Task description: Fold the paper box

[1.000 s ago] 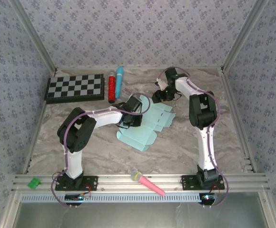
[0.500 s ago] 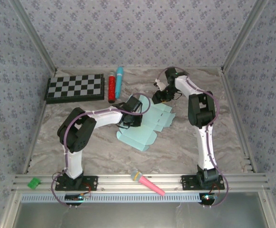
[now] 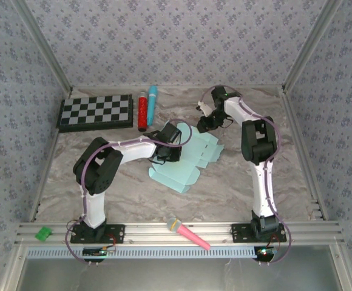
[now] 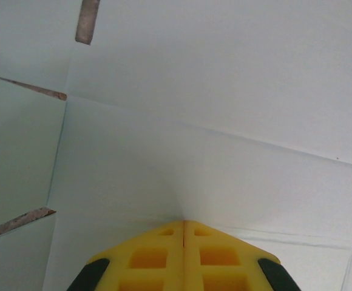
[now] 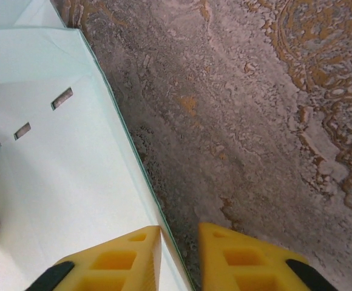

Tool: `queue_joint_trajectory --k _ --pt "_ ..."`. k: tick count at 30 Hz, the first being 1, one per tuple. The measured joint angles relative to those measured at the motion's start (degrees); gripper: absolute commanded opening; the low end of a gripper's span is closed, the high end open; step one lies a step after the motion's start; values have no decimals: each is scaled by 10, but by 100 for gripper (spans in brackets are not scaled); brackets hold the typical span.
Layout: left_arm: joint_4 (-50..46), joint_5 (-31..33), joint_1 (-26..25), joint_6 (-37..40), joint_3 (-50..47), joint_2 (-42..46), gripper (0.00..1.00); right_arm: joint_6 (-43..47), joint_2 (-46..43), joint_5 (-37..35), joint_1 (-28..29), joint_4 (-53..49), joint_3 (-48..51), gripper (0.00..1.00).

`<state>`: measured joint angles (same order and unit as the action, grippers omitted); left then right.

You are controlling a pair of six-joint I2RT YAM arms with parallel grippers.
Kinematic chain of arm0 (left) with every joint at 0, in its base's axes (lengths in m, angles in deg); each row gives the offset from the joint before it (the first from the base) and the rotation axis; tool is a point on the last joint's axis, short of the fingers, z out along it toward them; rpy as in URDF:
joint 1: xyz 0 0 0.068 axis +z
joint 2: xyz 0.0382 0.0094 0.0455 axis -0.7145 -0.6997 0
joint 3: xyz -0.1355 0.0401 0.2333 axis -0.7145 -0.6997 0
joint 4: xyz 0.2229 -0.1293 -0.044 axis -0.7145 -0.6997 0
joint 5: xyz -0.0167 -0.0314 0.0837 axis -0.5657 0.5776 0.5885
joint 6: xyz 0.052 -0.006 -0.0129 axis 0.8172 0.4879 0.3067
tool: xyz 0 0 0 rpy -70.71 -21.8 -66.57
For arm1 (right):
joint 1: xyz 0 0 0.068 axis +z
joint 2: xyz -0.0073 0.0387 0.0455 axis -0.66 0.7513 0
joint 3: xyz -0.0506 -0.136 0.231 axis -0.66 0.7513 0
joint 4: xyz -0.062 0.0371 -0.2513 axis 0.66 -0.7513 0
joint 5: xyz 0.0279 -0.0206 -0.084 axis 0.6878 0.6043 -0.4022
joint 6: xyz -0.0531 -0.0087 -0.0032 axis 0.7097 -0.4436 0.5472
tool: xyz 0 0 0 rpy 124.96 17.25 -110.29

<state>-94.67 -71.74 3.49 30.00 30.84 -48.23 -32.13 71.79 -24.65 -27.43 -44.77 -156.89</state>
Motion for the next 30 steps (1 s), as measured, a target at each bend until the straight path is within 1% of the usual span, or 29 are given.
queue_joint_trajectory --k 2,4,8,12,18,21,24,27,30 --pt "1 0 0 0 -1 1 1 12 -24 -4 0 23 34 16" --pt "6 0 0 0 -7 5 4 23 -49 -5 1 43 63 14" --pt "10 0 1 3 -25 19 17 51 -83 -6 5 69 94 9" --pt "10 3 1 4 -41 46 27 77 -99 -10 10 92 105 4" --pt "22 24 4 0 -76 106 33 118 -122 -25 12 128 135 2" --pt "28 37 17 -5 -101 133 31 140 -135 -33 14 136 147 1" --pt "32 39 37 -7 -122 141 28 157 -143 -43 18 143 149 1" --pt "35 40 50 -9 -145 141 22 169 -151 -56 25 155 155 1" --pt "35 31 50 -10 -165 141 15 179 -165 -73 33 174 170 1"
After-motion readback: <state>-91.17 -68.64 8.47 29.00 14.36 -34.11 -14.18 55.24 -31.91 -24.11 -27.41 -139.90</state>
